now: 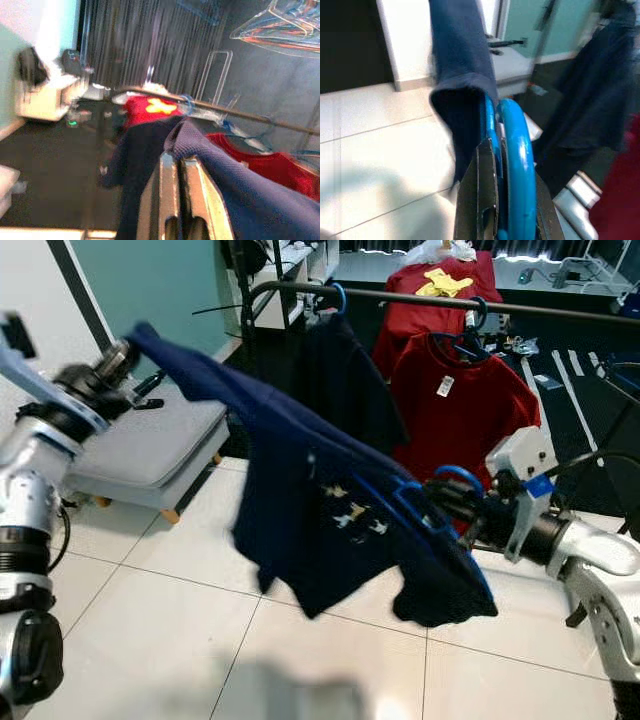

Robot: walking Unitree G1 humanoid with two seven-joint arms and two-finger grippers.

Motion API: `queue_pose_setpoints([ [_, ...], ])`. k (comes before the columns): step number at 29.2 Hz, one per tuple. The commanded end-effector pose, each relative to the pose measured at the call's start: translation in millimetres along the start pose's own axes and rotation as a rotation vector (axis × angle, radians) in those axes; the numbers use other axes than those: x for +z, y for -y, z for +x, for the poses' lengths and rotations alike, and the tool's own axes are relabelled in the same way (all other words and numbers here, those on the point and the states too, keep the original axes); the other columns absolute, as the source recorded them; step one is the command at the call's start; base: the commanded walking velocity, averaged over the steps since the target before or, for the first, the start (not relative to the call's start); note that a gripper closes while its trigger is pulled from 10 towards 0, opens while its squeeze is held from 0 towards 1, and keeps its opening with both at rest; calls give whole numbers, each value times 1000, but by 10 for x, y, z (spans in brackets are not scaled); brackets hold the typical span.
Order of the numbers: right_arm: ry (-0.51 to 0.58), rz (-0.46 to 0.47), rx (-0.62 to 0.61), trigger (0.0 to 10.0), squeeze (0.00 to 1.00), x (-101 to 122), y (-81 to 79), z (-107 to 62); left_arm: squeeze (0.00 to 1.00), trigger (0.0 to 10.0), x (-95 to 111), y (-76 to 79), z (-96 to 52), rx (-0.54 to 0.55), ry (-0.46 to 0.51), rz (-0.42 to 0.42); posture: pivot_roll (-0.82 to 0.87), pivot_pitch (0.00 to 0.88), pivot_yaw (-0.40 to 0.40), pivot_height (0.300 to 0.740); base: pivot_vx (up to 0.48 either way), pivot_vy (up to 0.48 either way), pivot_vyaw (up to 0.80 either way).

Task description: Hang hanger

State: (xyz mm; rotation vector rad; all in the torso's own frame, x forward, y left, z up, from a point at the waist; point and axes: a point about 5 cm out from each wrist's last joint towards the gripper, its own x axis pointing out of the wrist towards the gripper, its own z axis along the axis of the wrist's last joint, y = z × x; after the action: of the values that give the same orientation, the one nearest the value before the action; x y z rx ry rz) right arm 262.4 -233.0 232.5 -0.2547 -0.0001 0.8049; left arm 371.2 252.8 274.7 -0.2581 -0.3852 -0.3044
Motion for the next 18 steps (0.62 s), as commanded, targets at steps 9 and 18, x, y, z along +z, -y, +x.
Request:
queue_pose_setpoints([
  [9, 21, 65, 207, 0, 0, 34, -300, 92, 0, 10000, -159, -185, -32, 149, -108, 108, -28, 82, 29, 740, 0, 0, 0],
  [18, 51, 73, 180, 0, 0, 80, -247, 66, 0, 10000, -76, -216, -22, 141, -73, 109, -18, 83, 33, 740, 0, 0, 0],
])
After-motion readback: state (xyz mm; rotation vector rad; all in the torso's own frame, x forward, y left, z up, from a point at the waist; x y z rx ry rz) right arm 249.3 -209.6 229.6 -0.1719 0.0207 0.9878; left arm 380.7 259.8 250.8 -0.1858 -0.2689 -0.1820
